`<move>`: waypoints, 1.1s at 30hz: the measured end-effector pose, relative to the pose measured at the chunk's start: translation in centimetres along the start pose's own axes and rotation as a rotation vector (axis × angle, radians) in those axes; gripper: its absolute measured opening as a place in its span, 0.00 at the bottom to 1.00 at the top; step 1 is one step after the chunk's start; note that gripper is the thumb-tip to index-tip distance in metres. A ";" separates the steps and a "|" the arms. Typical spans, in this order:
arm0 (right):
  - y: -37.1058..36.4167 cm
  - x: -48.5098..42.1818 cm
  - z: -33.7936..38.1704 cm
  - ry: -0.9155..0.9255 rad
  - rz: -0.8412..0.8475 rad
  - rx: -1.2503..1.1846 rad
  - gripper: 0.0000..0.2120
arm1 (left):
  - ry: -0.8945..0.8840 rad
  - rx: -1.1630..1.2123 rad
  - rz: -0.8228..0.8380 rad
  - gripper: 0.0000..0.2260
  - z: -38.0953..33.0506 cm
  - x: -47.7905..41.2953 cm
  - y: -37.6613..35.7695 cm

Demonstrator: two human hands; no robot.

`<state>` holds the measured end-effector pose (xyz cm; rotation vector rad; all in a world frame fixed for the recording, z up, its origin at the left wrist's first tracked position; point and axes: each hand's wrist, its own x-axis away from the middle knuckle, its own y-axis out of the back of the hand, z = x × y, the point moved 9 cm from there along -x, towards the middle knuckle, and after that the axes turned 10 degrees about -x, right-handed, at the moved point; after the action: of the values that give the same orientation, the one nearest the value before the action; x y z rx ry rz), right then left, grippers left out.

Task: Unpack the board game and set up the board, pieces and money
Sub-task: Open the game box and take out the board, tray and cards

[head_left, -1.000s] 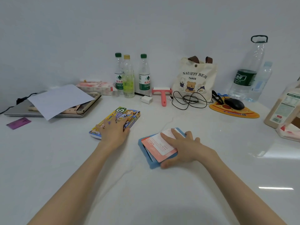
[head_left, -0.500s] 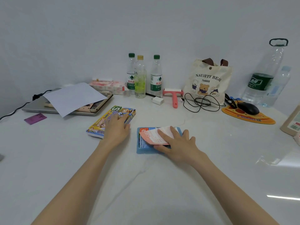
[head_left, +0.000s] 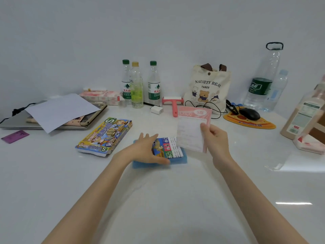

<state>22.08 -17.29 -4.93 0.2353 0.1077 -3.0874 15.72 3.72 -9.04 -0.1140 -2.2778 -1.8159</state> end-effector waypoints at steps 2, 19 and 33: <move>1.5 -0.1 -0.1 -0.060 -0.026 -0.073 0.10 | -0.036 -0.108 0.016 0.55 -0.8 -1.0 -1.3; 11.8 -5.1 -2.8 -0.039 -0.078 0.730 0.20 | -0.334 -0.197 0.247 0.54 -9.3 -1.6 -2.6; 5.9 -2.5 -6.5 0.104 0.333 1.153 0.25 | -0.105 -0.138 -0.121 0.31 -12.4 -0.9 -2.8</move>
<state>25.81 -22.63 -11.36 0.3728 -1.5173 -2.4184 17.58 -8.90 -9.35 -0.0980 -2.2716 -2.0755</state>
